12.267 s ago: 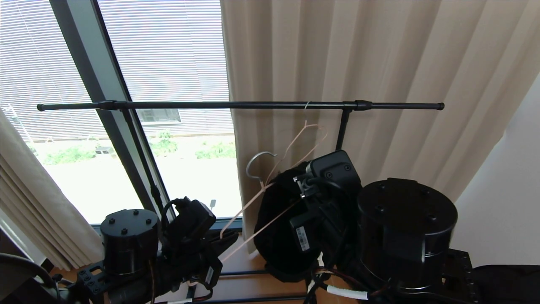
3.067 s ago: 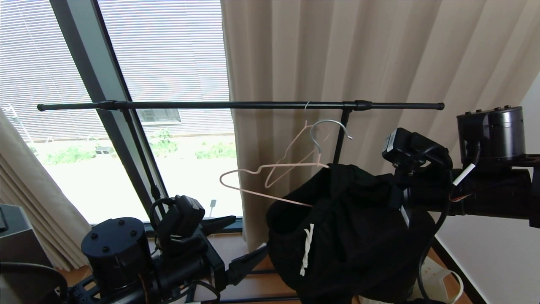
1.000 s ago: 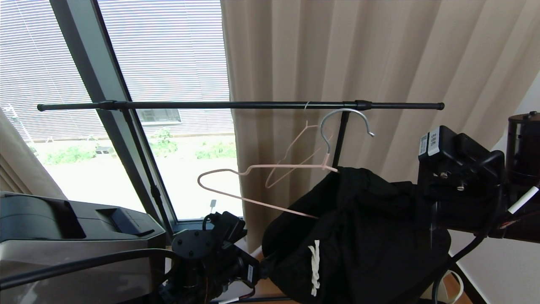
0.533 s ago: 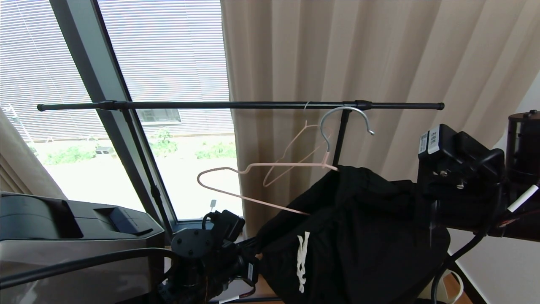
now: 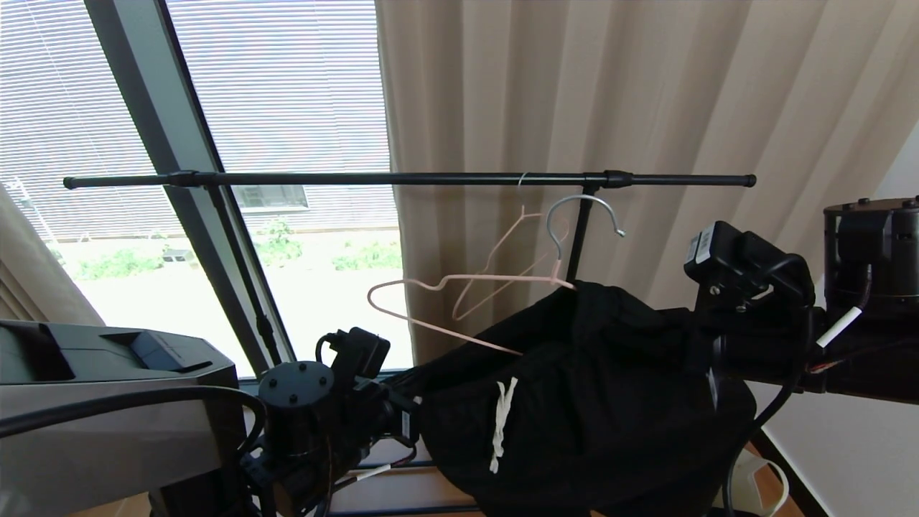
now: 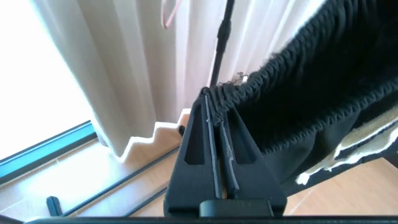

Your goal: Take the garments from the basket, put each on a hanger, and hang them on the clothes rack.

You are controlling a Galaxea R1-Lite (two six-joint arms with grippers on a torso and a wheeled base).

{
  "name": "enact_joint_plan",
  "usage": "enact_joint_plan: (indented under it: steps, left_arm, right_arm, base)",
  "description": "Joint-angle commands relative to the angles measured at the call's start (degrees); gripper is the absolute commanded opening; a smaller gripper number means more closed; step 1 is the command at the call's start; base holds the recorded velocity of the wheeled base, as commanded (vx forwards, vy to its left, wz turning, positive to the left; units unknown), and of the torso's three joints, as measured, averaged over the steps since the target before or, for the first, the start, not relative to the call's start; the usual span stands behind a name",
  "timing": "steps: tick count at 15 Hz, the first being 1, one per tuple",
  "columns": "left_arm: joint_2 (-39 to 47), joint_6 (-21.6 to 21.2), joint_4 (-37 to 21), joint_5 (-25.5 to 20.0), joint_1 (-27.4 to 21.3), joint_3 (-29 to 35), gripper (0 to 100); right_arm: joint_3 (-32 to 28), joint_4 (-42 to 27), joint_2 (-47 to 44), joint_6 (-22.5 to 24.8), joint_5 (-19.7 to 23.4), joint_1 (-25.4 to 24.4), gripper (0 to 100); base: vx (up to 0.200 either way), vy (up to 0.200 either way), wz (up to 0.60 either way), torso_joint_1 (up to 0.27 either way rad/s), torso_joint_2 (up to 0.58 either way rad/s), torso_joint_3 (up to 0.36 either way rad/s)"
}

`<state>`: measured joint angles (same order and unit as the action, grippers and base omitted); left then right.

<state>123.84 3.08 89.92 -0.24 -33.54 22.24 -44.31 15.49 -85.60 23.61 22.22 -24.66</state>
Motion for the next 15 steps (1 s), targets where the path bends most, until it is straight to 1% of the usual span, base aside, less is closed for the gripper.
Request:
enact_joint_plan:
  steps: [1, 4, 6, 9, 12, 15]
  left_arm:
    - [-1.15, -0.10, 0.08, -0.02, 1.19, 0.35, 0]
    - [-1.15, -1.68, 0.08, -0.02, 3.57, 0.79, 0]
    - [-0.97, -1.68, 0.08, -0.11, 4.71, 1.32, 0]
    - [-0.53, -1.77, 0.08, -0.20, 6.73, 2.20, 0]
    - [-0.09, -1.77, 0.08, -0.28, 8.22, 2.99, 0]
    - [0.08, -1.77, 0.08, -0.37, 9.45, 3.78, 0]
  right_arm:
    - [0.02, 0.06, -1.76, 0.12, -0.08, 0.67, 0]
    - [0.63, 1.73, -1.85, 0.21, -0.08, 1.11, 0]
    - [0.81, 1.82, -1.85, 1.17, -0.08, 1.63, 0]
    - [1.77, 1.82, -1.76, 4.07, -0.08, 2.51, 0]
    - [2.74, 1.82, -1.85, 8.47, -0.08, 3.92, 0]
    - [3.09, 1.73, -1.85, 10.40, -0.08, 4.89, 0]
  base:
    - [0.000, 0.000, 0.00, 0.000, 0.00, 0.000]
    - [0.000, 0.000, 0.00, 0.000, 0.00, 0.000]
    - [0.000, 0.000, 0.00, 0.000, 0.00, 0.000]
    - [0.000, 0.000, 0.00, 0.000, 0.00, 0.000]
    - [0.000, 0.000, 0.00, 0.000, 0.00, 0.000]
    - [0.000, 0.000, 0.00, 0.000, 0.00, 0.000]
